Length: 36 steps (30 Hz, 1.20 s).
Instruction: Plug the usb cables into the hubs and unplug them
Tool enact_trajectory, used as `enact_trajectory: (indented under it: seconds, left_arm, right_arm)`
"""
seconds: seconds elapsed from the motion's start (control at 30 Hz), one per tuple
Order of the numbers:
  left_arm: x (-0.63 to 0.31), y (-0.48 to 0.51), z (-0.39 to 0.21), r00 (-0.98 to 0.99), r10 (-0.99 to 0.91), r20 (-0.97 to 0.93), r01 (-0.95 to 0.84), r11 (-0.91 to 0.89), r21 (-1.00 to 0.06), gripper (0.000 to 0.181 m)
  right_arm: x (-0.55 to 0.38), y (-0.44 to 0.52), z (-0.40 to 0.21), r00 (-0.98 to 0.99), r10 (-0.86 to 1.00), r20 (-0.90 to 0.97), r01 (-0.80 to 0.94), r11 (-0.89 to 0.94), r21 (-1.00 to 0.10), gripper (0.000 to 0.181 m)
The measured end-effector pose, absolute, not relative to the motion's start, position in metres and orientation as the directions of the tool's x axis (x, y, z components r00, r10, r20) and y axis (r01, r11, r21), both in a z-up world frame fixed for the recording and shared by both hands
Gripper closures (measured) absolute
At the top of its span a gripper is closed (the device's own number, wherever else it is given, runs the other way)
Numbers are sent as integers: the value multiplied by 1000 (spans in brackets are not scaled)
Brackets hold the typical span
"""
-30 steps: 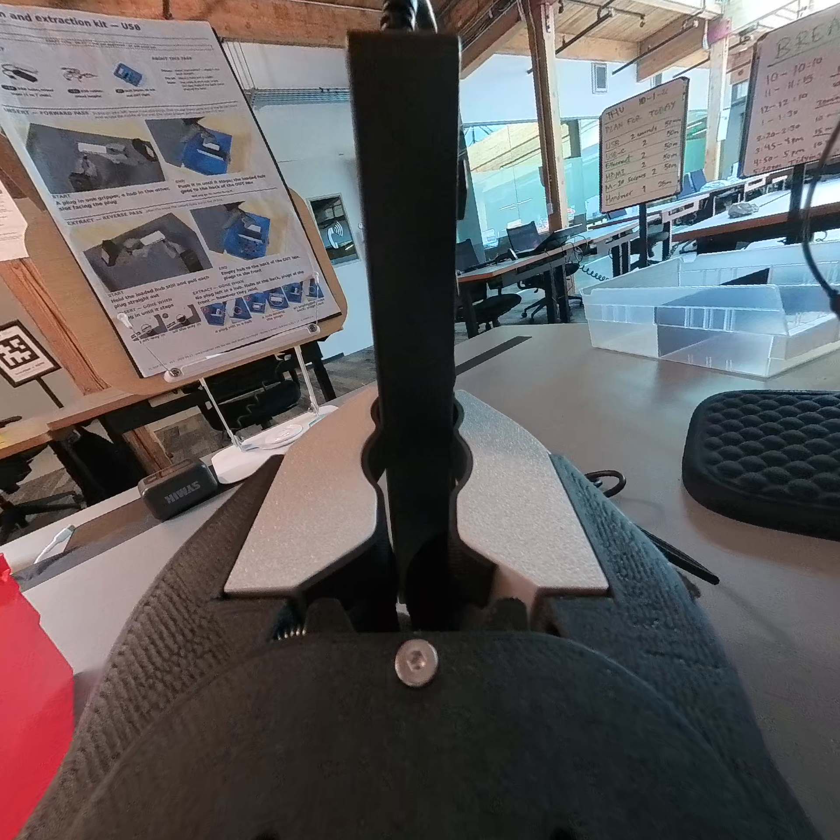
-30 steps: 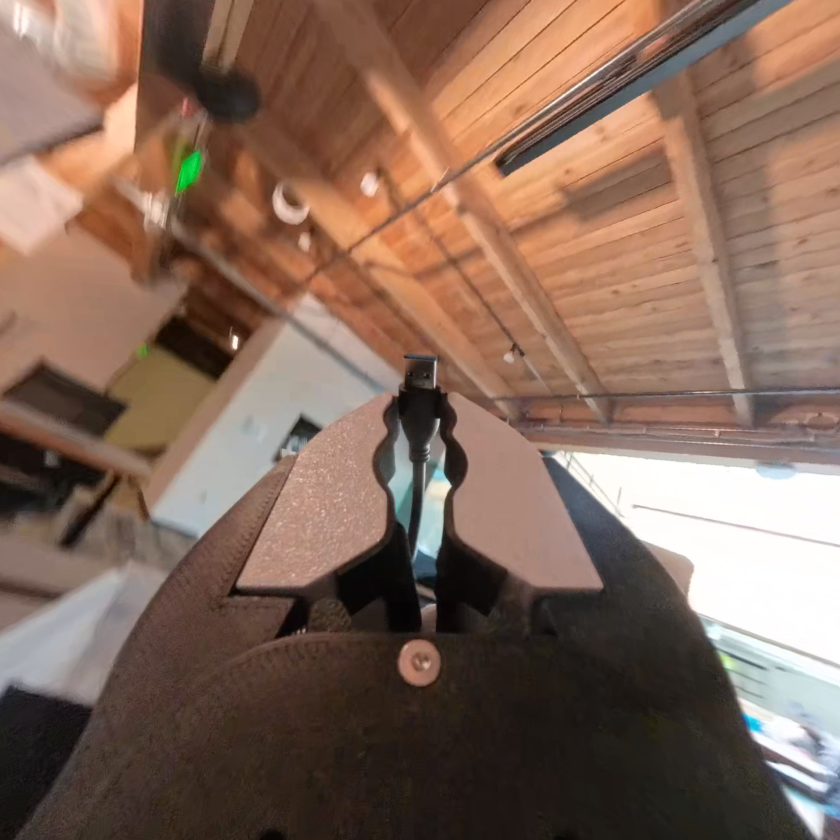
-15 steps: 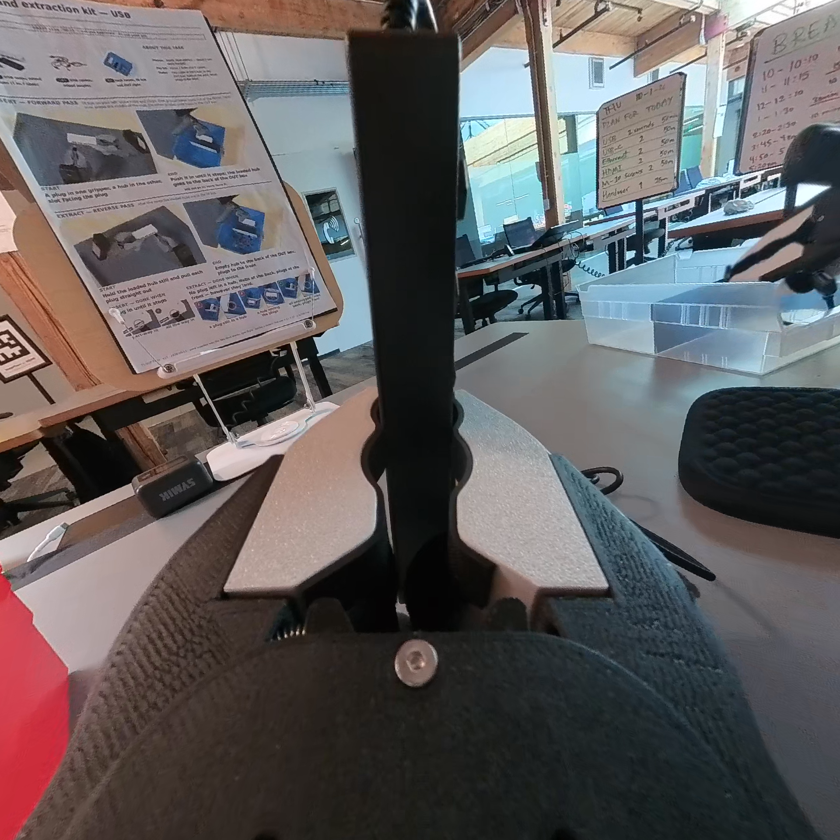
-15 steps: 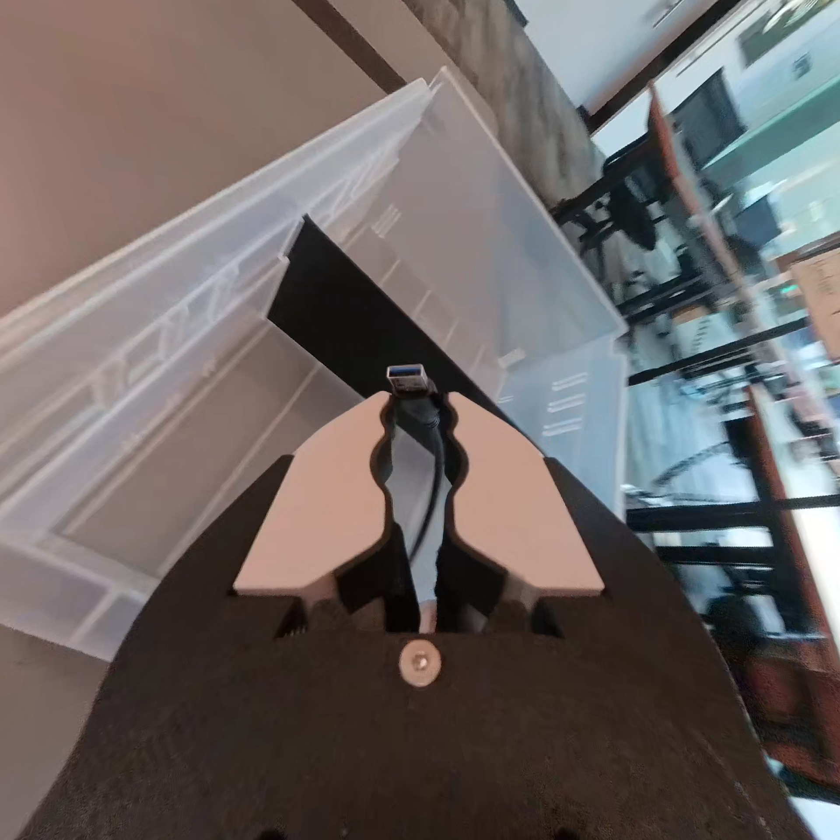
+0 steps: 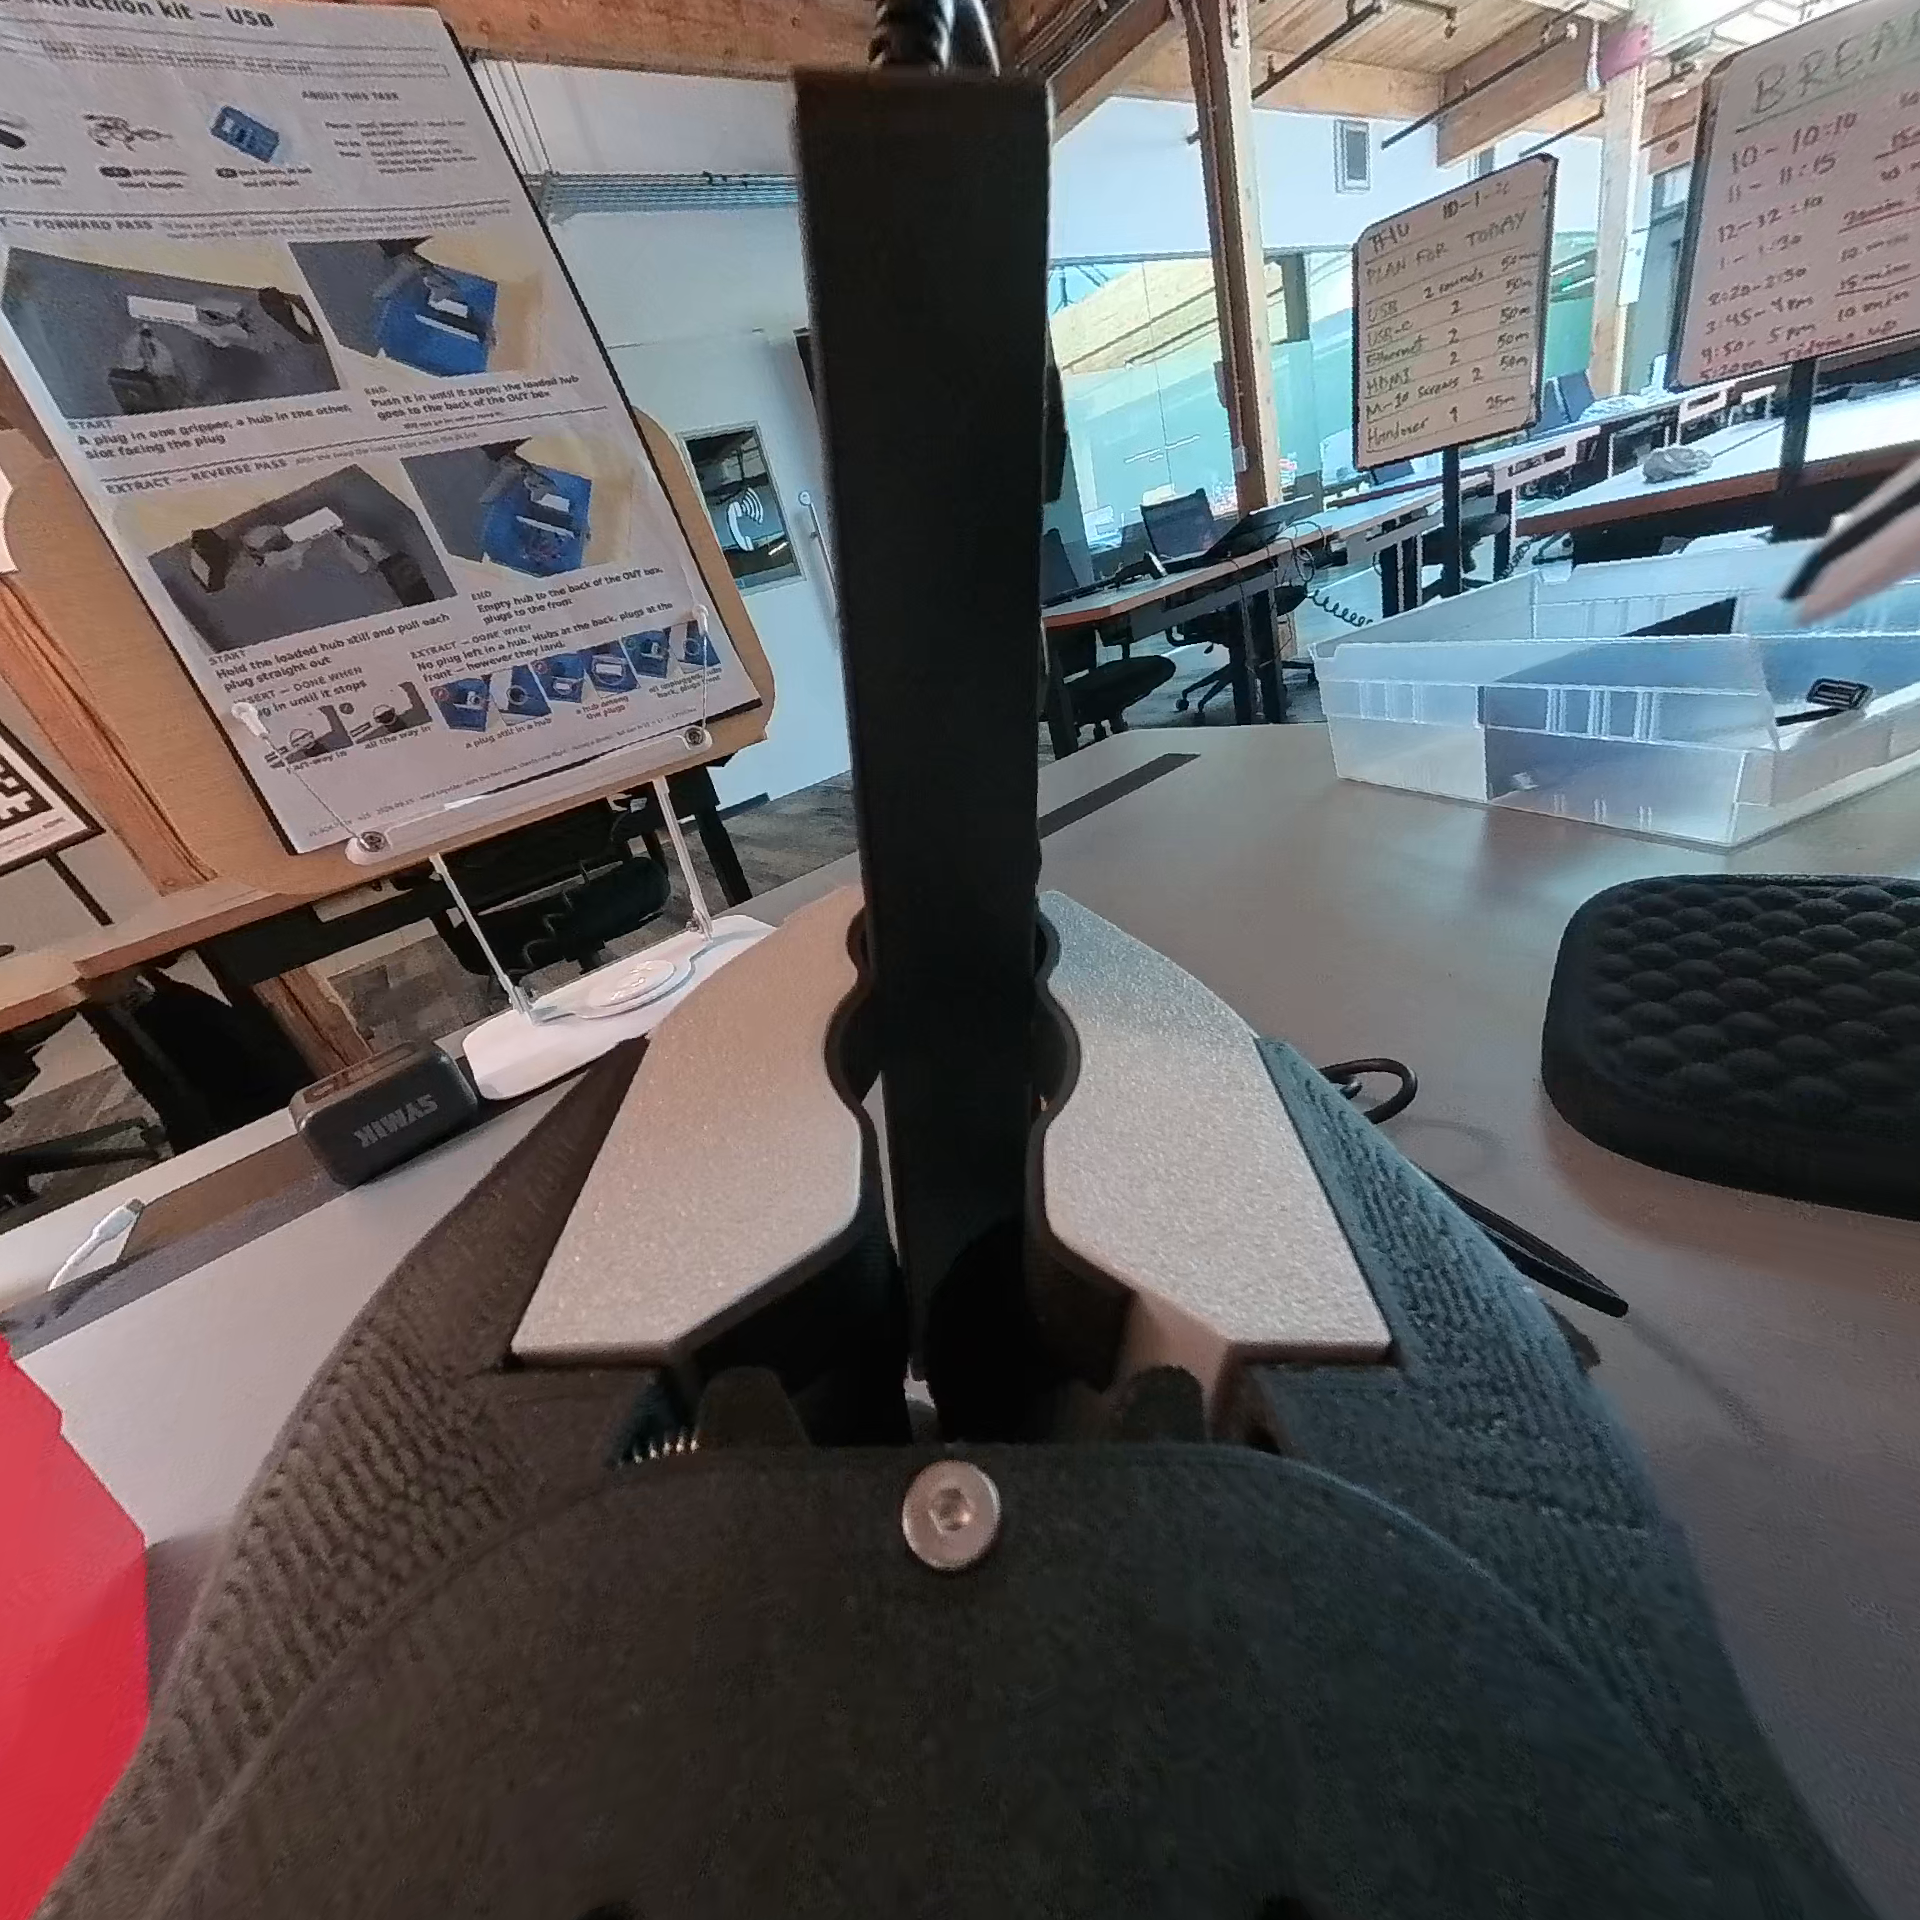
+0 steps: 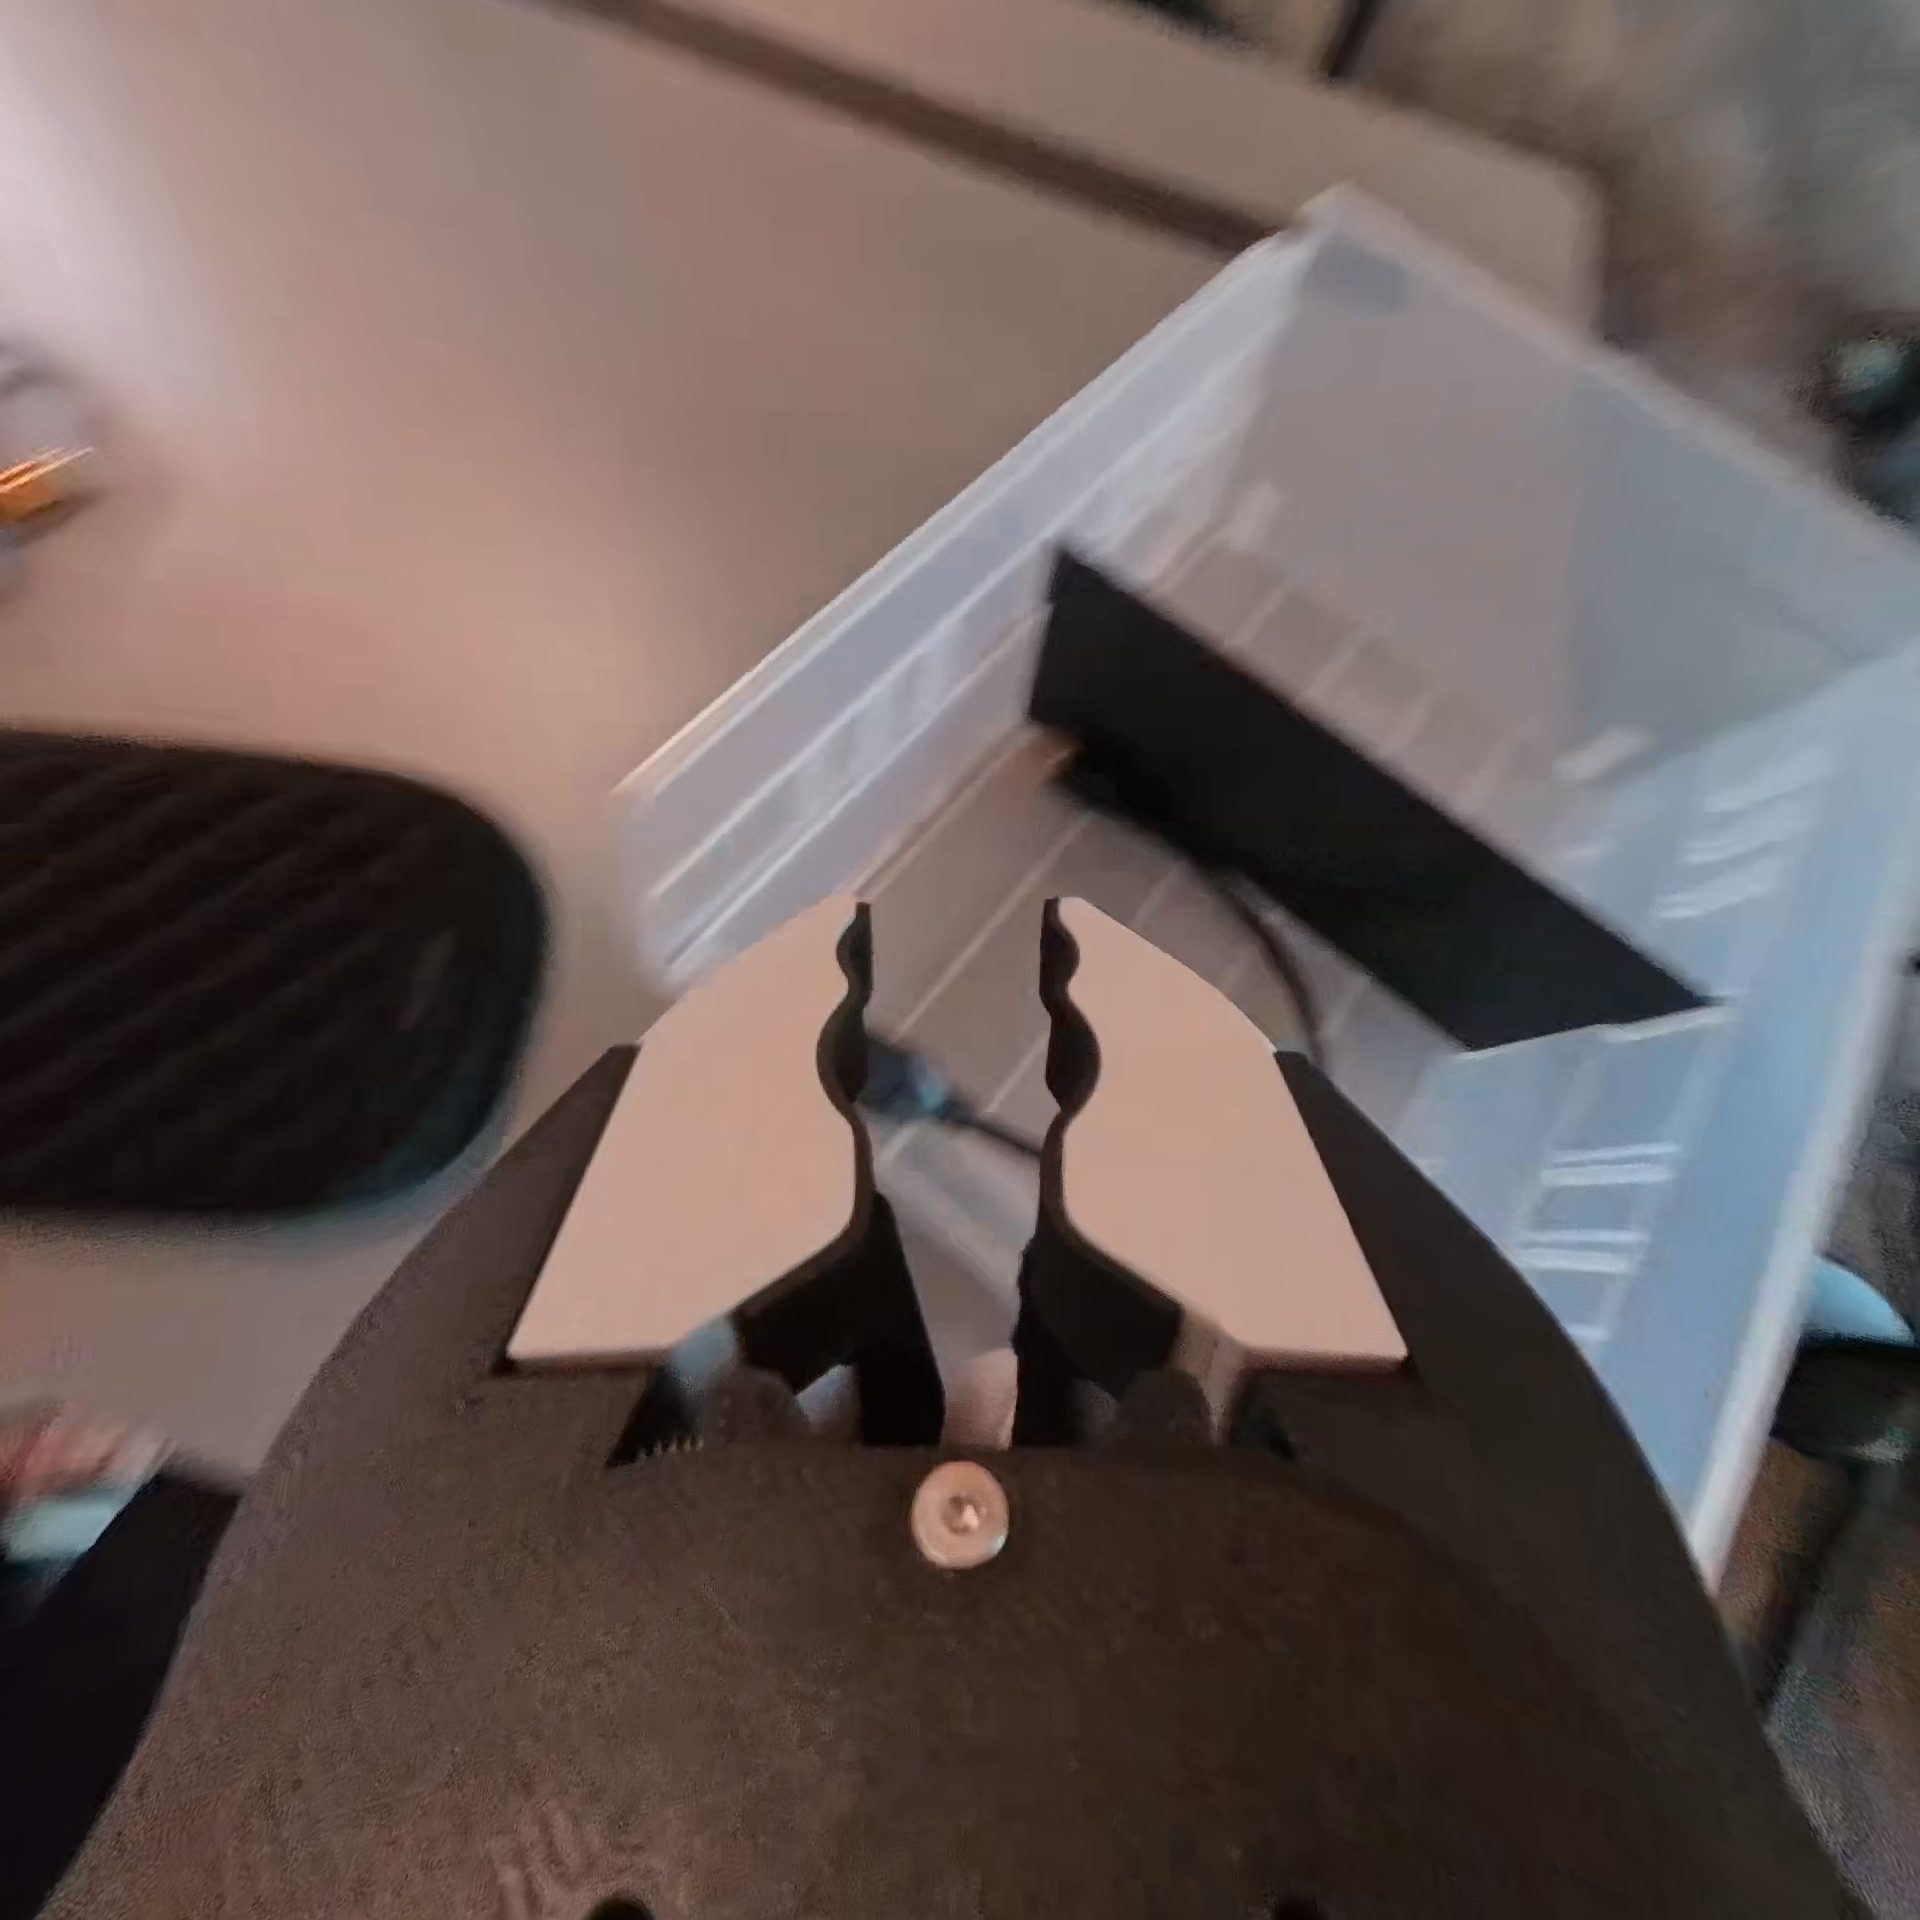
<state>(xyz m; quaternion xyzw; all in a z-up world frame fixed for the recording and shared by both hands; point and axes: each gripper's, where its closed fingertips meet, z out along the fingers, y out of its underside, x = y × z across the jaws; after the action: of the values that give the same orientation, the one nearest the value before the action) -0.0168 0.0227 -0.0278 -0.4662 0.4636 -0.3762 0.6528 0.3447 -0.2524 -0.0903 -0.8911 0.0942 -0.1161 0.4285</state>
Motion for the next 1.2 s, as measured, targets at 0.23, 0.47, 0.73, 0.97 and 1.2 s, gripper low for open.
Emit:
enact_trajectory:
  seconds: [0.23, 0.47, 0.73, 0.97, 1.2]
  left_arm:
    - [-15, 22, -29, 288, -920, -267, 51, 293, -955, 157]
    - [-14, 22, -28, 285, -921, -267, 59, 295, -954, 157]
    - [-14, 21, -25, 259, -938, -232, 104, 266, -958, 157]
    - [-24, 31, -16, 200, -980, -18, 259, 70, -963, 157]
    - [-32, 36, -9, 277, -959, -53, 295, 137, -946, 157]
  right_arm:
    - [315, -275, -116, 988, -157, 5, -109, -706, -700, 168]
    - [333, -263, -137, 979, -203, -21, -167, -738, -654, 172]
    - [342, -248, -151, 974, -227, -24, -195, -774, -603, 171]
    - [354, -243, -40, 845, -441, 301, -25, -596, -803, 165]
    - [127, -125, 79, 939, 150, 309, 308, 32, -951, 154]
